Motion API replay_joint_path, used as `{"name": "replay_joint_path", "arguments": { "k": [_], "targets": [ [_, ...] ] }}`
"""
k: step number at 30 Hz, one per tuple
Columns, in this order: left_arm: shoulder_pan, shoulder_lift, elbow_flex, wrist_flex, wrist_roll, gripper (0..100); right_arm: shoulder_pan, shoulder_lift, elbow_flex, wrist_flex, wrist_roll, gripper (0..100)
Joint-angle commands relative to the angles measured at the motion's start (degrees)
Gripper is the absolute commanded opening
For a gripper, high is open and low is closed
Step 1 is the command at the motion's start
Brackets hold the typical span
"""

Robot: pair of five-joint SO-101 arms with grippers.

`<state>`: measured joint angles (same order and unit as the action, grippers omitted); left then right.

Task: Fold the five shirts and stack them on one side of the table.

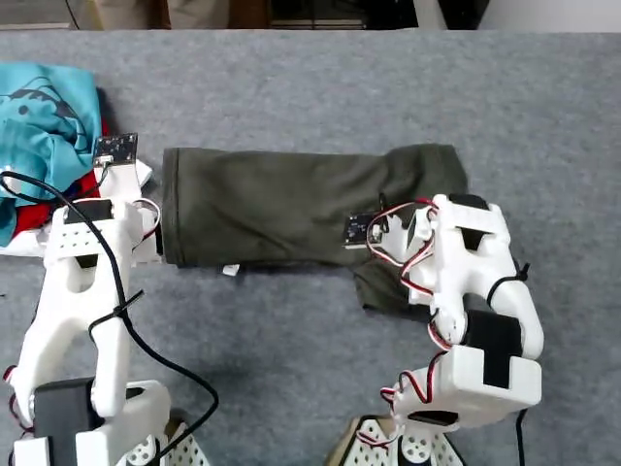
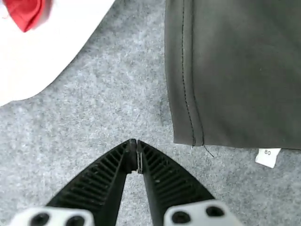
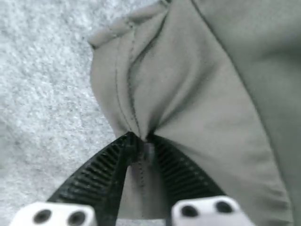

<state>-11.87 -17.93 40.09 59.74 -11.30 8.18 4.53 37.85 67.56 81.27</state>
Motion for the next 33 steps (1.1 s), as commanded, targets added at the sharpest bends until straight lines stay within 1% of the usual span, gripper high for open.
{"name": "replay_joint_path", "arguments": {
  "k": [1,5,9,11,18,23,27,29,31,33],
  "targets": [
    [-0.97,-0.75,-2.20,0.44,-0.62,2,-0.40,0.04,-0.22,0.09,-0.35,23.2],
    [-1.14,-0.75,-2.20,0.44,-0.62,2,-0.57,0.22,-0.22,0.09,-0.35,22.2],
    [-1.14,-0.75,-2.20,0.44,-0.62,2,-0.75,0.48,-0.22,-0.35,-0.18,24.5],
    [-1.05,-0.75,-2.20,0.35,-0.62,2,-1.98,1.27,-0.22,-0.44,-0.18,24.9],
    [-1.05,-0.75,-2.29,0.00,-0.70,2,-3.65,5.85,-3.21,1.49,-0.18,18.1],
    [-1.14,-0.84,-2.29,0.09,-0.70,2,-3.65,9.63,-7.52,4.75,-0.53,8.7],
    [-1.14,-0.84,-2.29,0.00,-0.70,2,-3.56,11.30,-9.45,6.42,-0.62,4.1],
    [-1.14,-0.84,-2.29,-0.09,-0.70,2,-3.47,11.30,-9.71,6.24,-2.02,1.4],
    [-1.14,-0.84,-2.29,-0.09,-0.70,2,-3.47,11.21,-9.71,6.24,-2.46,0.7],
    [-1.14,-0.84,-2.29,-0.09,-0.70,2,-3.47,11.21,-10.07,6.77,-2.46,3.0]
  ]
}}
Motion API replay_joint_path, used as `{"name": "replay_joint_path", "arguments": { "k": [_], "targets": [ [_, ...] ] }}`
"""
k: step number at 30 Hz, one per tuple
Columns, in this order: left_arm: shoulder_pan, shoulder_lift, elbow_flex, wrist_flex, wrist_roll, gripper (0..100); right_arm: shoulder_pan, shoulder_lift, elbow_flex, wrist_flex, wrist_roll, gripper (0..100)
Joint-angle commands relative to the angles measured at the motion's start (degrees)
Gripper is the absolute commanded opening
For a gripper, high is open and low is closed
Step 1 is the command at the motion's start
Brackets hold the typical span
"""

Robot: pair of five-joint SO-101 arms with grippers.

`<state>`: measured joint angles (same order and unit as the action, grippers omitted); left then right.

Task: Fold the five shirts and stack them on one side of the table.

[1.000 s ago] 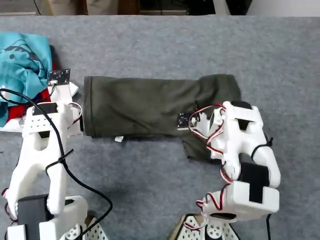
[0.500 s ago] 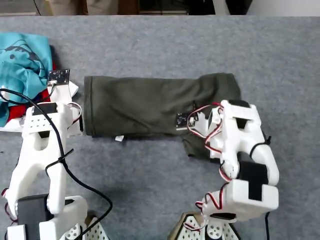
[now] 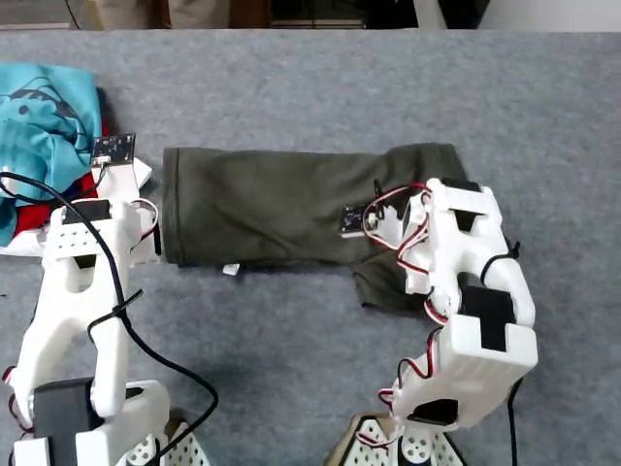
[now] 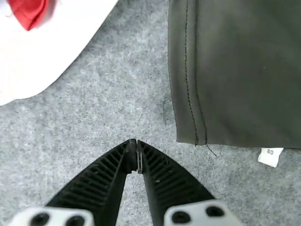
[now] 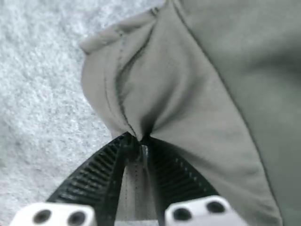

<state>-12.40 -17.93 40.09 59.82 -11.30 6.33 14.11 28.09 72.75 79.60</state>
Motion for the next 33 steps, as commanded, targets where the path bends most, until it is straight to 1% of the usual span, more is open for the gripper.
{"name": "replay_joint_path", "arguments": {
  "k": [1,5,6,10,15,18,21,23,27,30,31,33],
  "targets": [
    [-0.53,-0.84,-2.37,-0.18,-0.70,2,-1.54,1.63,-1.10,2.73,-0.79,6.5],
    [-0.62,-0.84,-3.78,0.18,-0.70,2,0.04,1.63,-2.15,5.36,-0.79,29.9],
    [-0.62,-0.84,-4.13,0.26,-0.70,2,0.57,1.63,-2.33,5.36,-0.79,32.3],
    [-0.44,-0.84,-4.48,0.26,-0.70,2,0.92,1.63,-2.07,4.40,0.18,27.7],
    [-0.53,-0.84,-4.48,0.18,-0.70,2,-0.04,1.98,-0.04,1.67,0.26,27.4],
    [-0.62,-0.84,-4.40,0.18,-0.70,2,-1.27,1.71,1.10,1.05,-1.14,26.3],
    [-0.62,-0.84,-4.40,0.18,-0.70,2,-1.27,1.98,1.45,1.05,-1.49,16.9],
    [-0.62,-0.84,-4.48,0.09,-0.70,2,-1.19,2.07,1.45,1.05,-3.08,11.8],
    [-0.62,-0.84,-4.48,0.00,-0.70,2,-0.40,2.07,1.45,0.88,-4.66,10.0],
    [-0.62,-0.84,-4.48,-0.18,-0.70,2,-0.04,2.07,1.19,0.88,-5.80,0.0],
    [-0.62,-0.84,-4.48,-0.18,-0.70,2,-0.04,1.98,1.19,0.88,-5.89,1.1],
    [-0.35,-0.84,-4.48,-0.18,-0.70,2,-0.04,1.71,1.01,0.88,-5.89,0.2]
  ]
}}
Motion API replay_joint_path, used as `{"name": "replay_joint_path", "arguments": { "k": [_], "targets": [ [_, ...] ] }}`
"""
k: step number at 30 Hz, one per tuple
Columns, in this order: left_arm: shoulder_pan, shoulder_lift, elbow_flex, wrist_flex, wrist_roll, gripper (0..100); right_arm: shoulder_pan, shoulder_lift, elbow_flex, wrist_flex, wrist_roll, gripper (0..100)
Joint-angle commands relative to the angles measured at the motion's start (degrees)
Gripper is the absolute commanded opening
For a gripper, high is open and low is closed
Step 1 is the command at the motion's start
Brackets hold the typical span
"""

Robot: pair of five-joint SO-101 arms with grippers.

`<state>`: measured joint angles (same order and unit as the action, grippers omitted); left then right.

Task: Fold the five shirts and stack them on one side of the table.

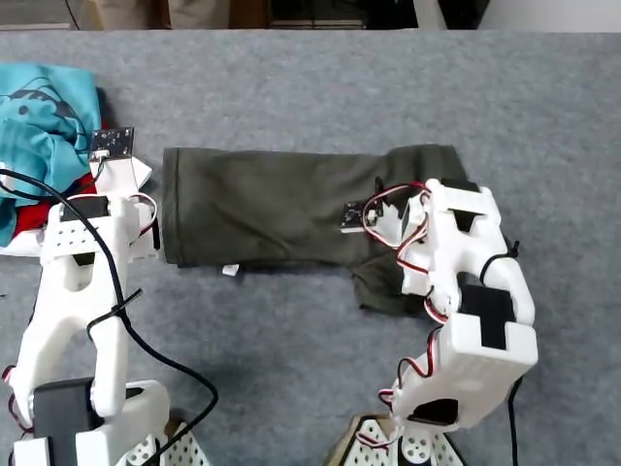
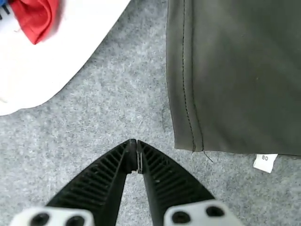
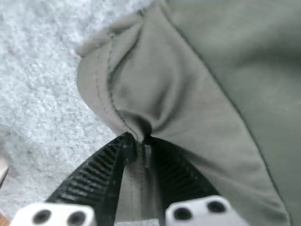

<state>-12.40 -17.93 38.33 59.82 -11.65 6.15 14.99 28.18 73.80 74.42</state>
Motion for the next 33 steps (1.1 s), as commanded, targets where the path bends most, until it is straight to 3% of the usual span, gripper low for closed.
{"name": "replay_joint_path", "arguments": {
  "k": [1,7,14,33],
  "targets": [
    [-0.26,-0.84,-2.73,-0.18,-0.35,2,-0.04,0.75,0.84,-0.09,-1.14,0.3],
    [-0.44,-0.84,-2.81,0.18,-2.02,2,-0.31,-4.97,-6.46,5.54,-3.34,0.3],
    [-0.26,-0.84,-2.81,0.26,-2.73,2,-0.92,-4.88,-26.68,17.49,-3.34,0.3],
    [-0.09,-0.84,-2.73,0.26,-2.64,2,-7.78,34.15,-82.59,19.43,-3.08,0.5]
  ]
}}
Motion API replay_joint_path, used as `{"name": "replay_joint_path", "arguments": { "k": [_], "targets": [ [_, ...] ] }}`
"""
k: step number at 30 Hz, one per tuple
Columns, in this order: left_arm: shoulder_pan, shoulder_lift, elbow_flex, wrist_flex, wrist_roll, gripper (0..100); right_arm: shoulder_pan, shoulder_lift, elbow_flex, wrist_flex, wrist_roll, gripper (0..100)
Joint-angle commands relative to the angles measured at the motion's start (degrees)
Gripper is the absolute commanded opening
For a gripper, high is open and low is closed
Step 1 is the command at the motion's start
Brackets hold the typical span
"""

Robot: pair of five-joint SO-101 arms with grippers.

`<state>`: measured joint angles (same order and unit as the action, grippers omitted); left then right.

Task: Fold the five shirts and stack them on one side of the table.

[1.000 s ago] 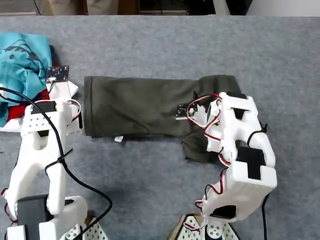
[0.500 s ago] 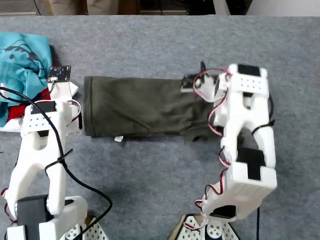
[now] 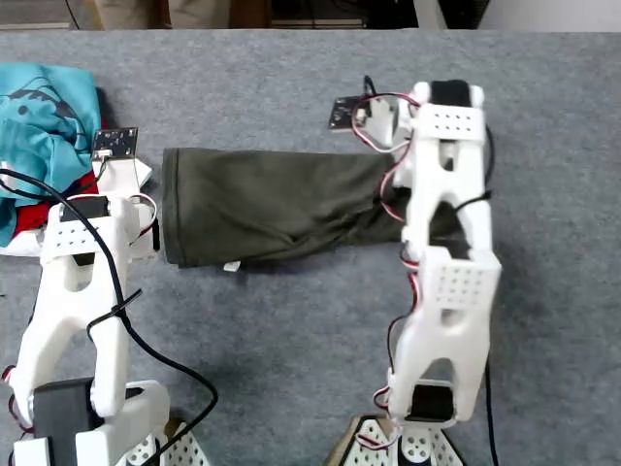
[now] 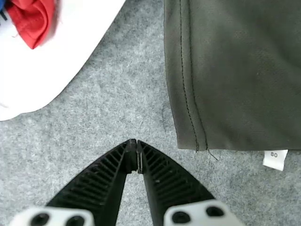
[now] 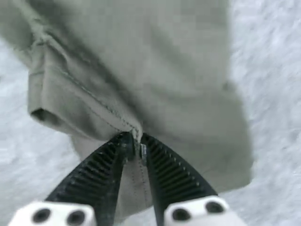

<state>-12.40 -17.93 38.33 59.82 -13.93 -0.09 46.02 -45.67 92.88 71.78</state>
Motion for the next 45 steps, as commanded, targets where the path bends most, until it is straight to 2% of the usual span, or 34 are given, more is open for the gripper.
{"name": "replay_joint_path", "arguments": {
  "k": [1,3,8,10,14,16,19,21,23,28,33,37,45],
  "targets": [
    [-0.09,-0.84,-2.73,0.26,-0.35,2,-1.54,4.62,-10.95,0.35,-0.44,0.5],
    [-0.09,-0.84,-2.73,0.26,-0.44,2,-1.54,7.08,-14.81,0.35,-0.44,3.6],
    [-0.09,-0.84,-2.73,0.53,-0.44,2,-0.84,8.48,-22.46,6.24,-1.58,35.5],
    [-0.09,-0.84,-2.73,1.32,-0.44,2,-0.75,8.48,-26.24,9.58,-2.02,40.5],
    [-0.09,-0.84,-2.73,1.49,-0.44,2,1.89,8.31,-30.29,9.58,-8.53,32.7],
    [-0.09,-0.84,-2.73,1.49,-0.44,2,3.65,7.52,-29.14,9.58,-10.99,22.2],
    [-0.09,-0.84,-2.73,1.49,-0.44,2,5.76,4.35,-22.81,9.58,-15.38,0.0],
    [0.00,-0.84,-2.90,1.49,-0.18,2,6.81,1.27,-16.75,9.58,-17.93,4.5],
    [0.00,-0.84,-4.31,1.49,0.09,2,8.04,-2.51,-11.03,9.49,-21.45,2.3],
    [0.00,0.22,-11.60,2.90,9.58,2,13.85,-9.10,-2.07,6.86,-34.46,0.5],
    [4.48,7.43,-20.04,8.88,19.08,16,21.14,-6.90,2.95,-6.68,-48.35,0.5],
    [7.47,17.36,-27.87,13.63,20.75,16,24.66,-3.03,5.23,-15.56,-57.67,0.5],
    [7.21,31.34,-40.62,14.86,20.66,16,28.79,0.40,5.32,-21.71,-62.33,0.5]
  ]
}}
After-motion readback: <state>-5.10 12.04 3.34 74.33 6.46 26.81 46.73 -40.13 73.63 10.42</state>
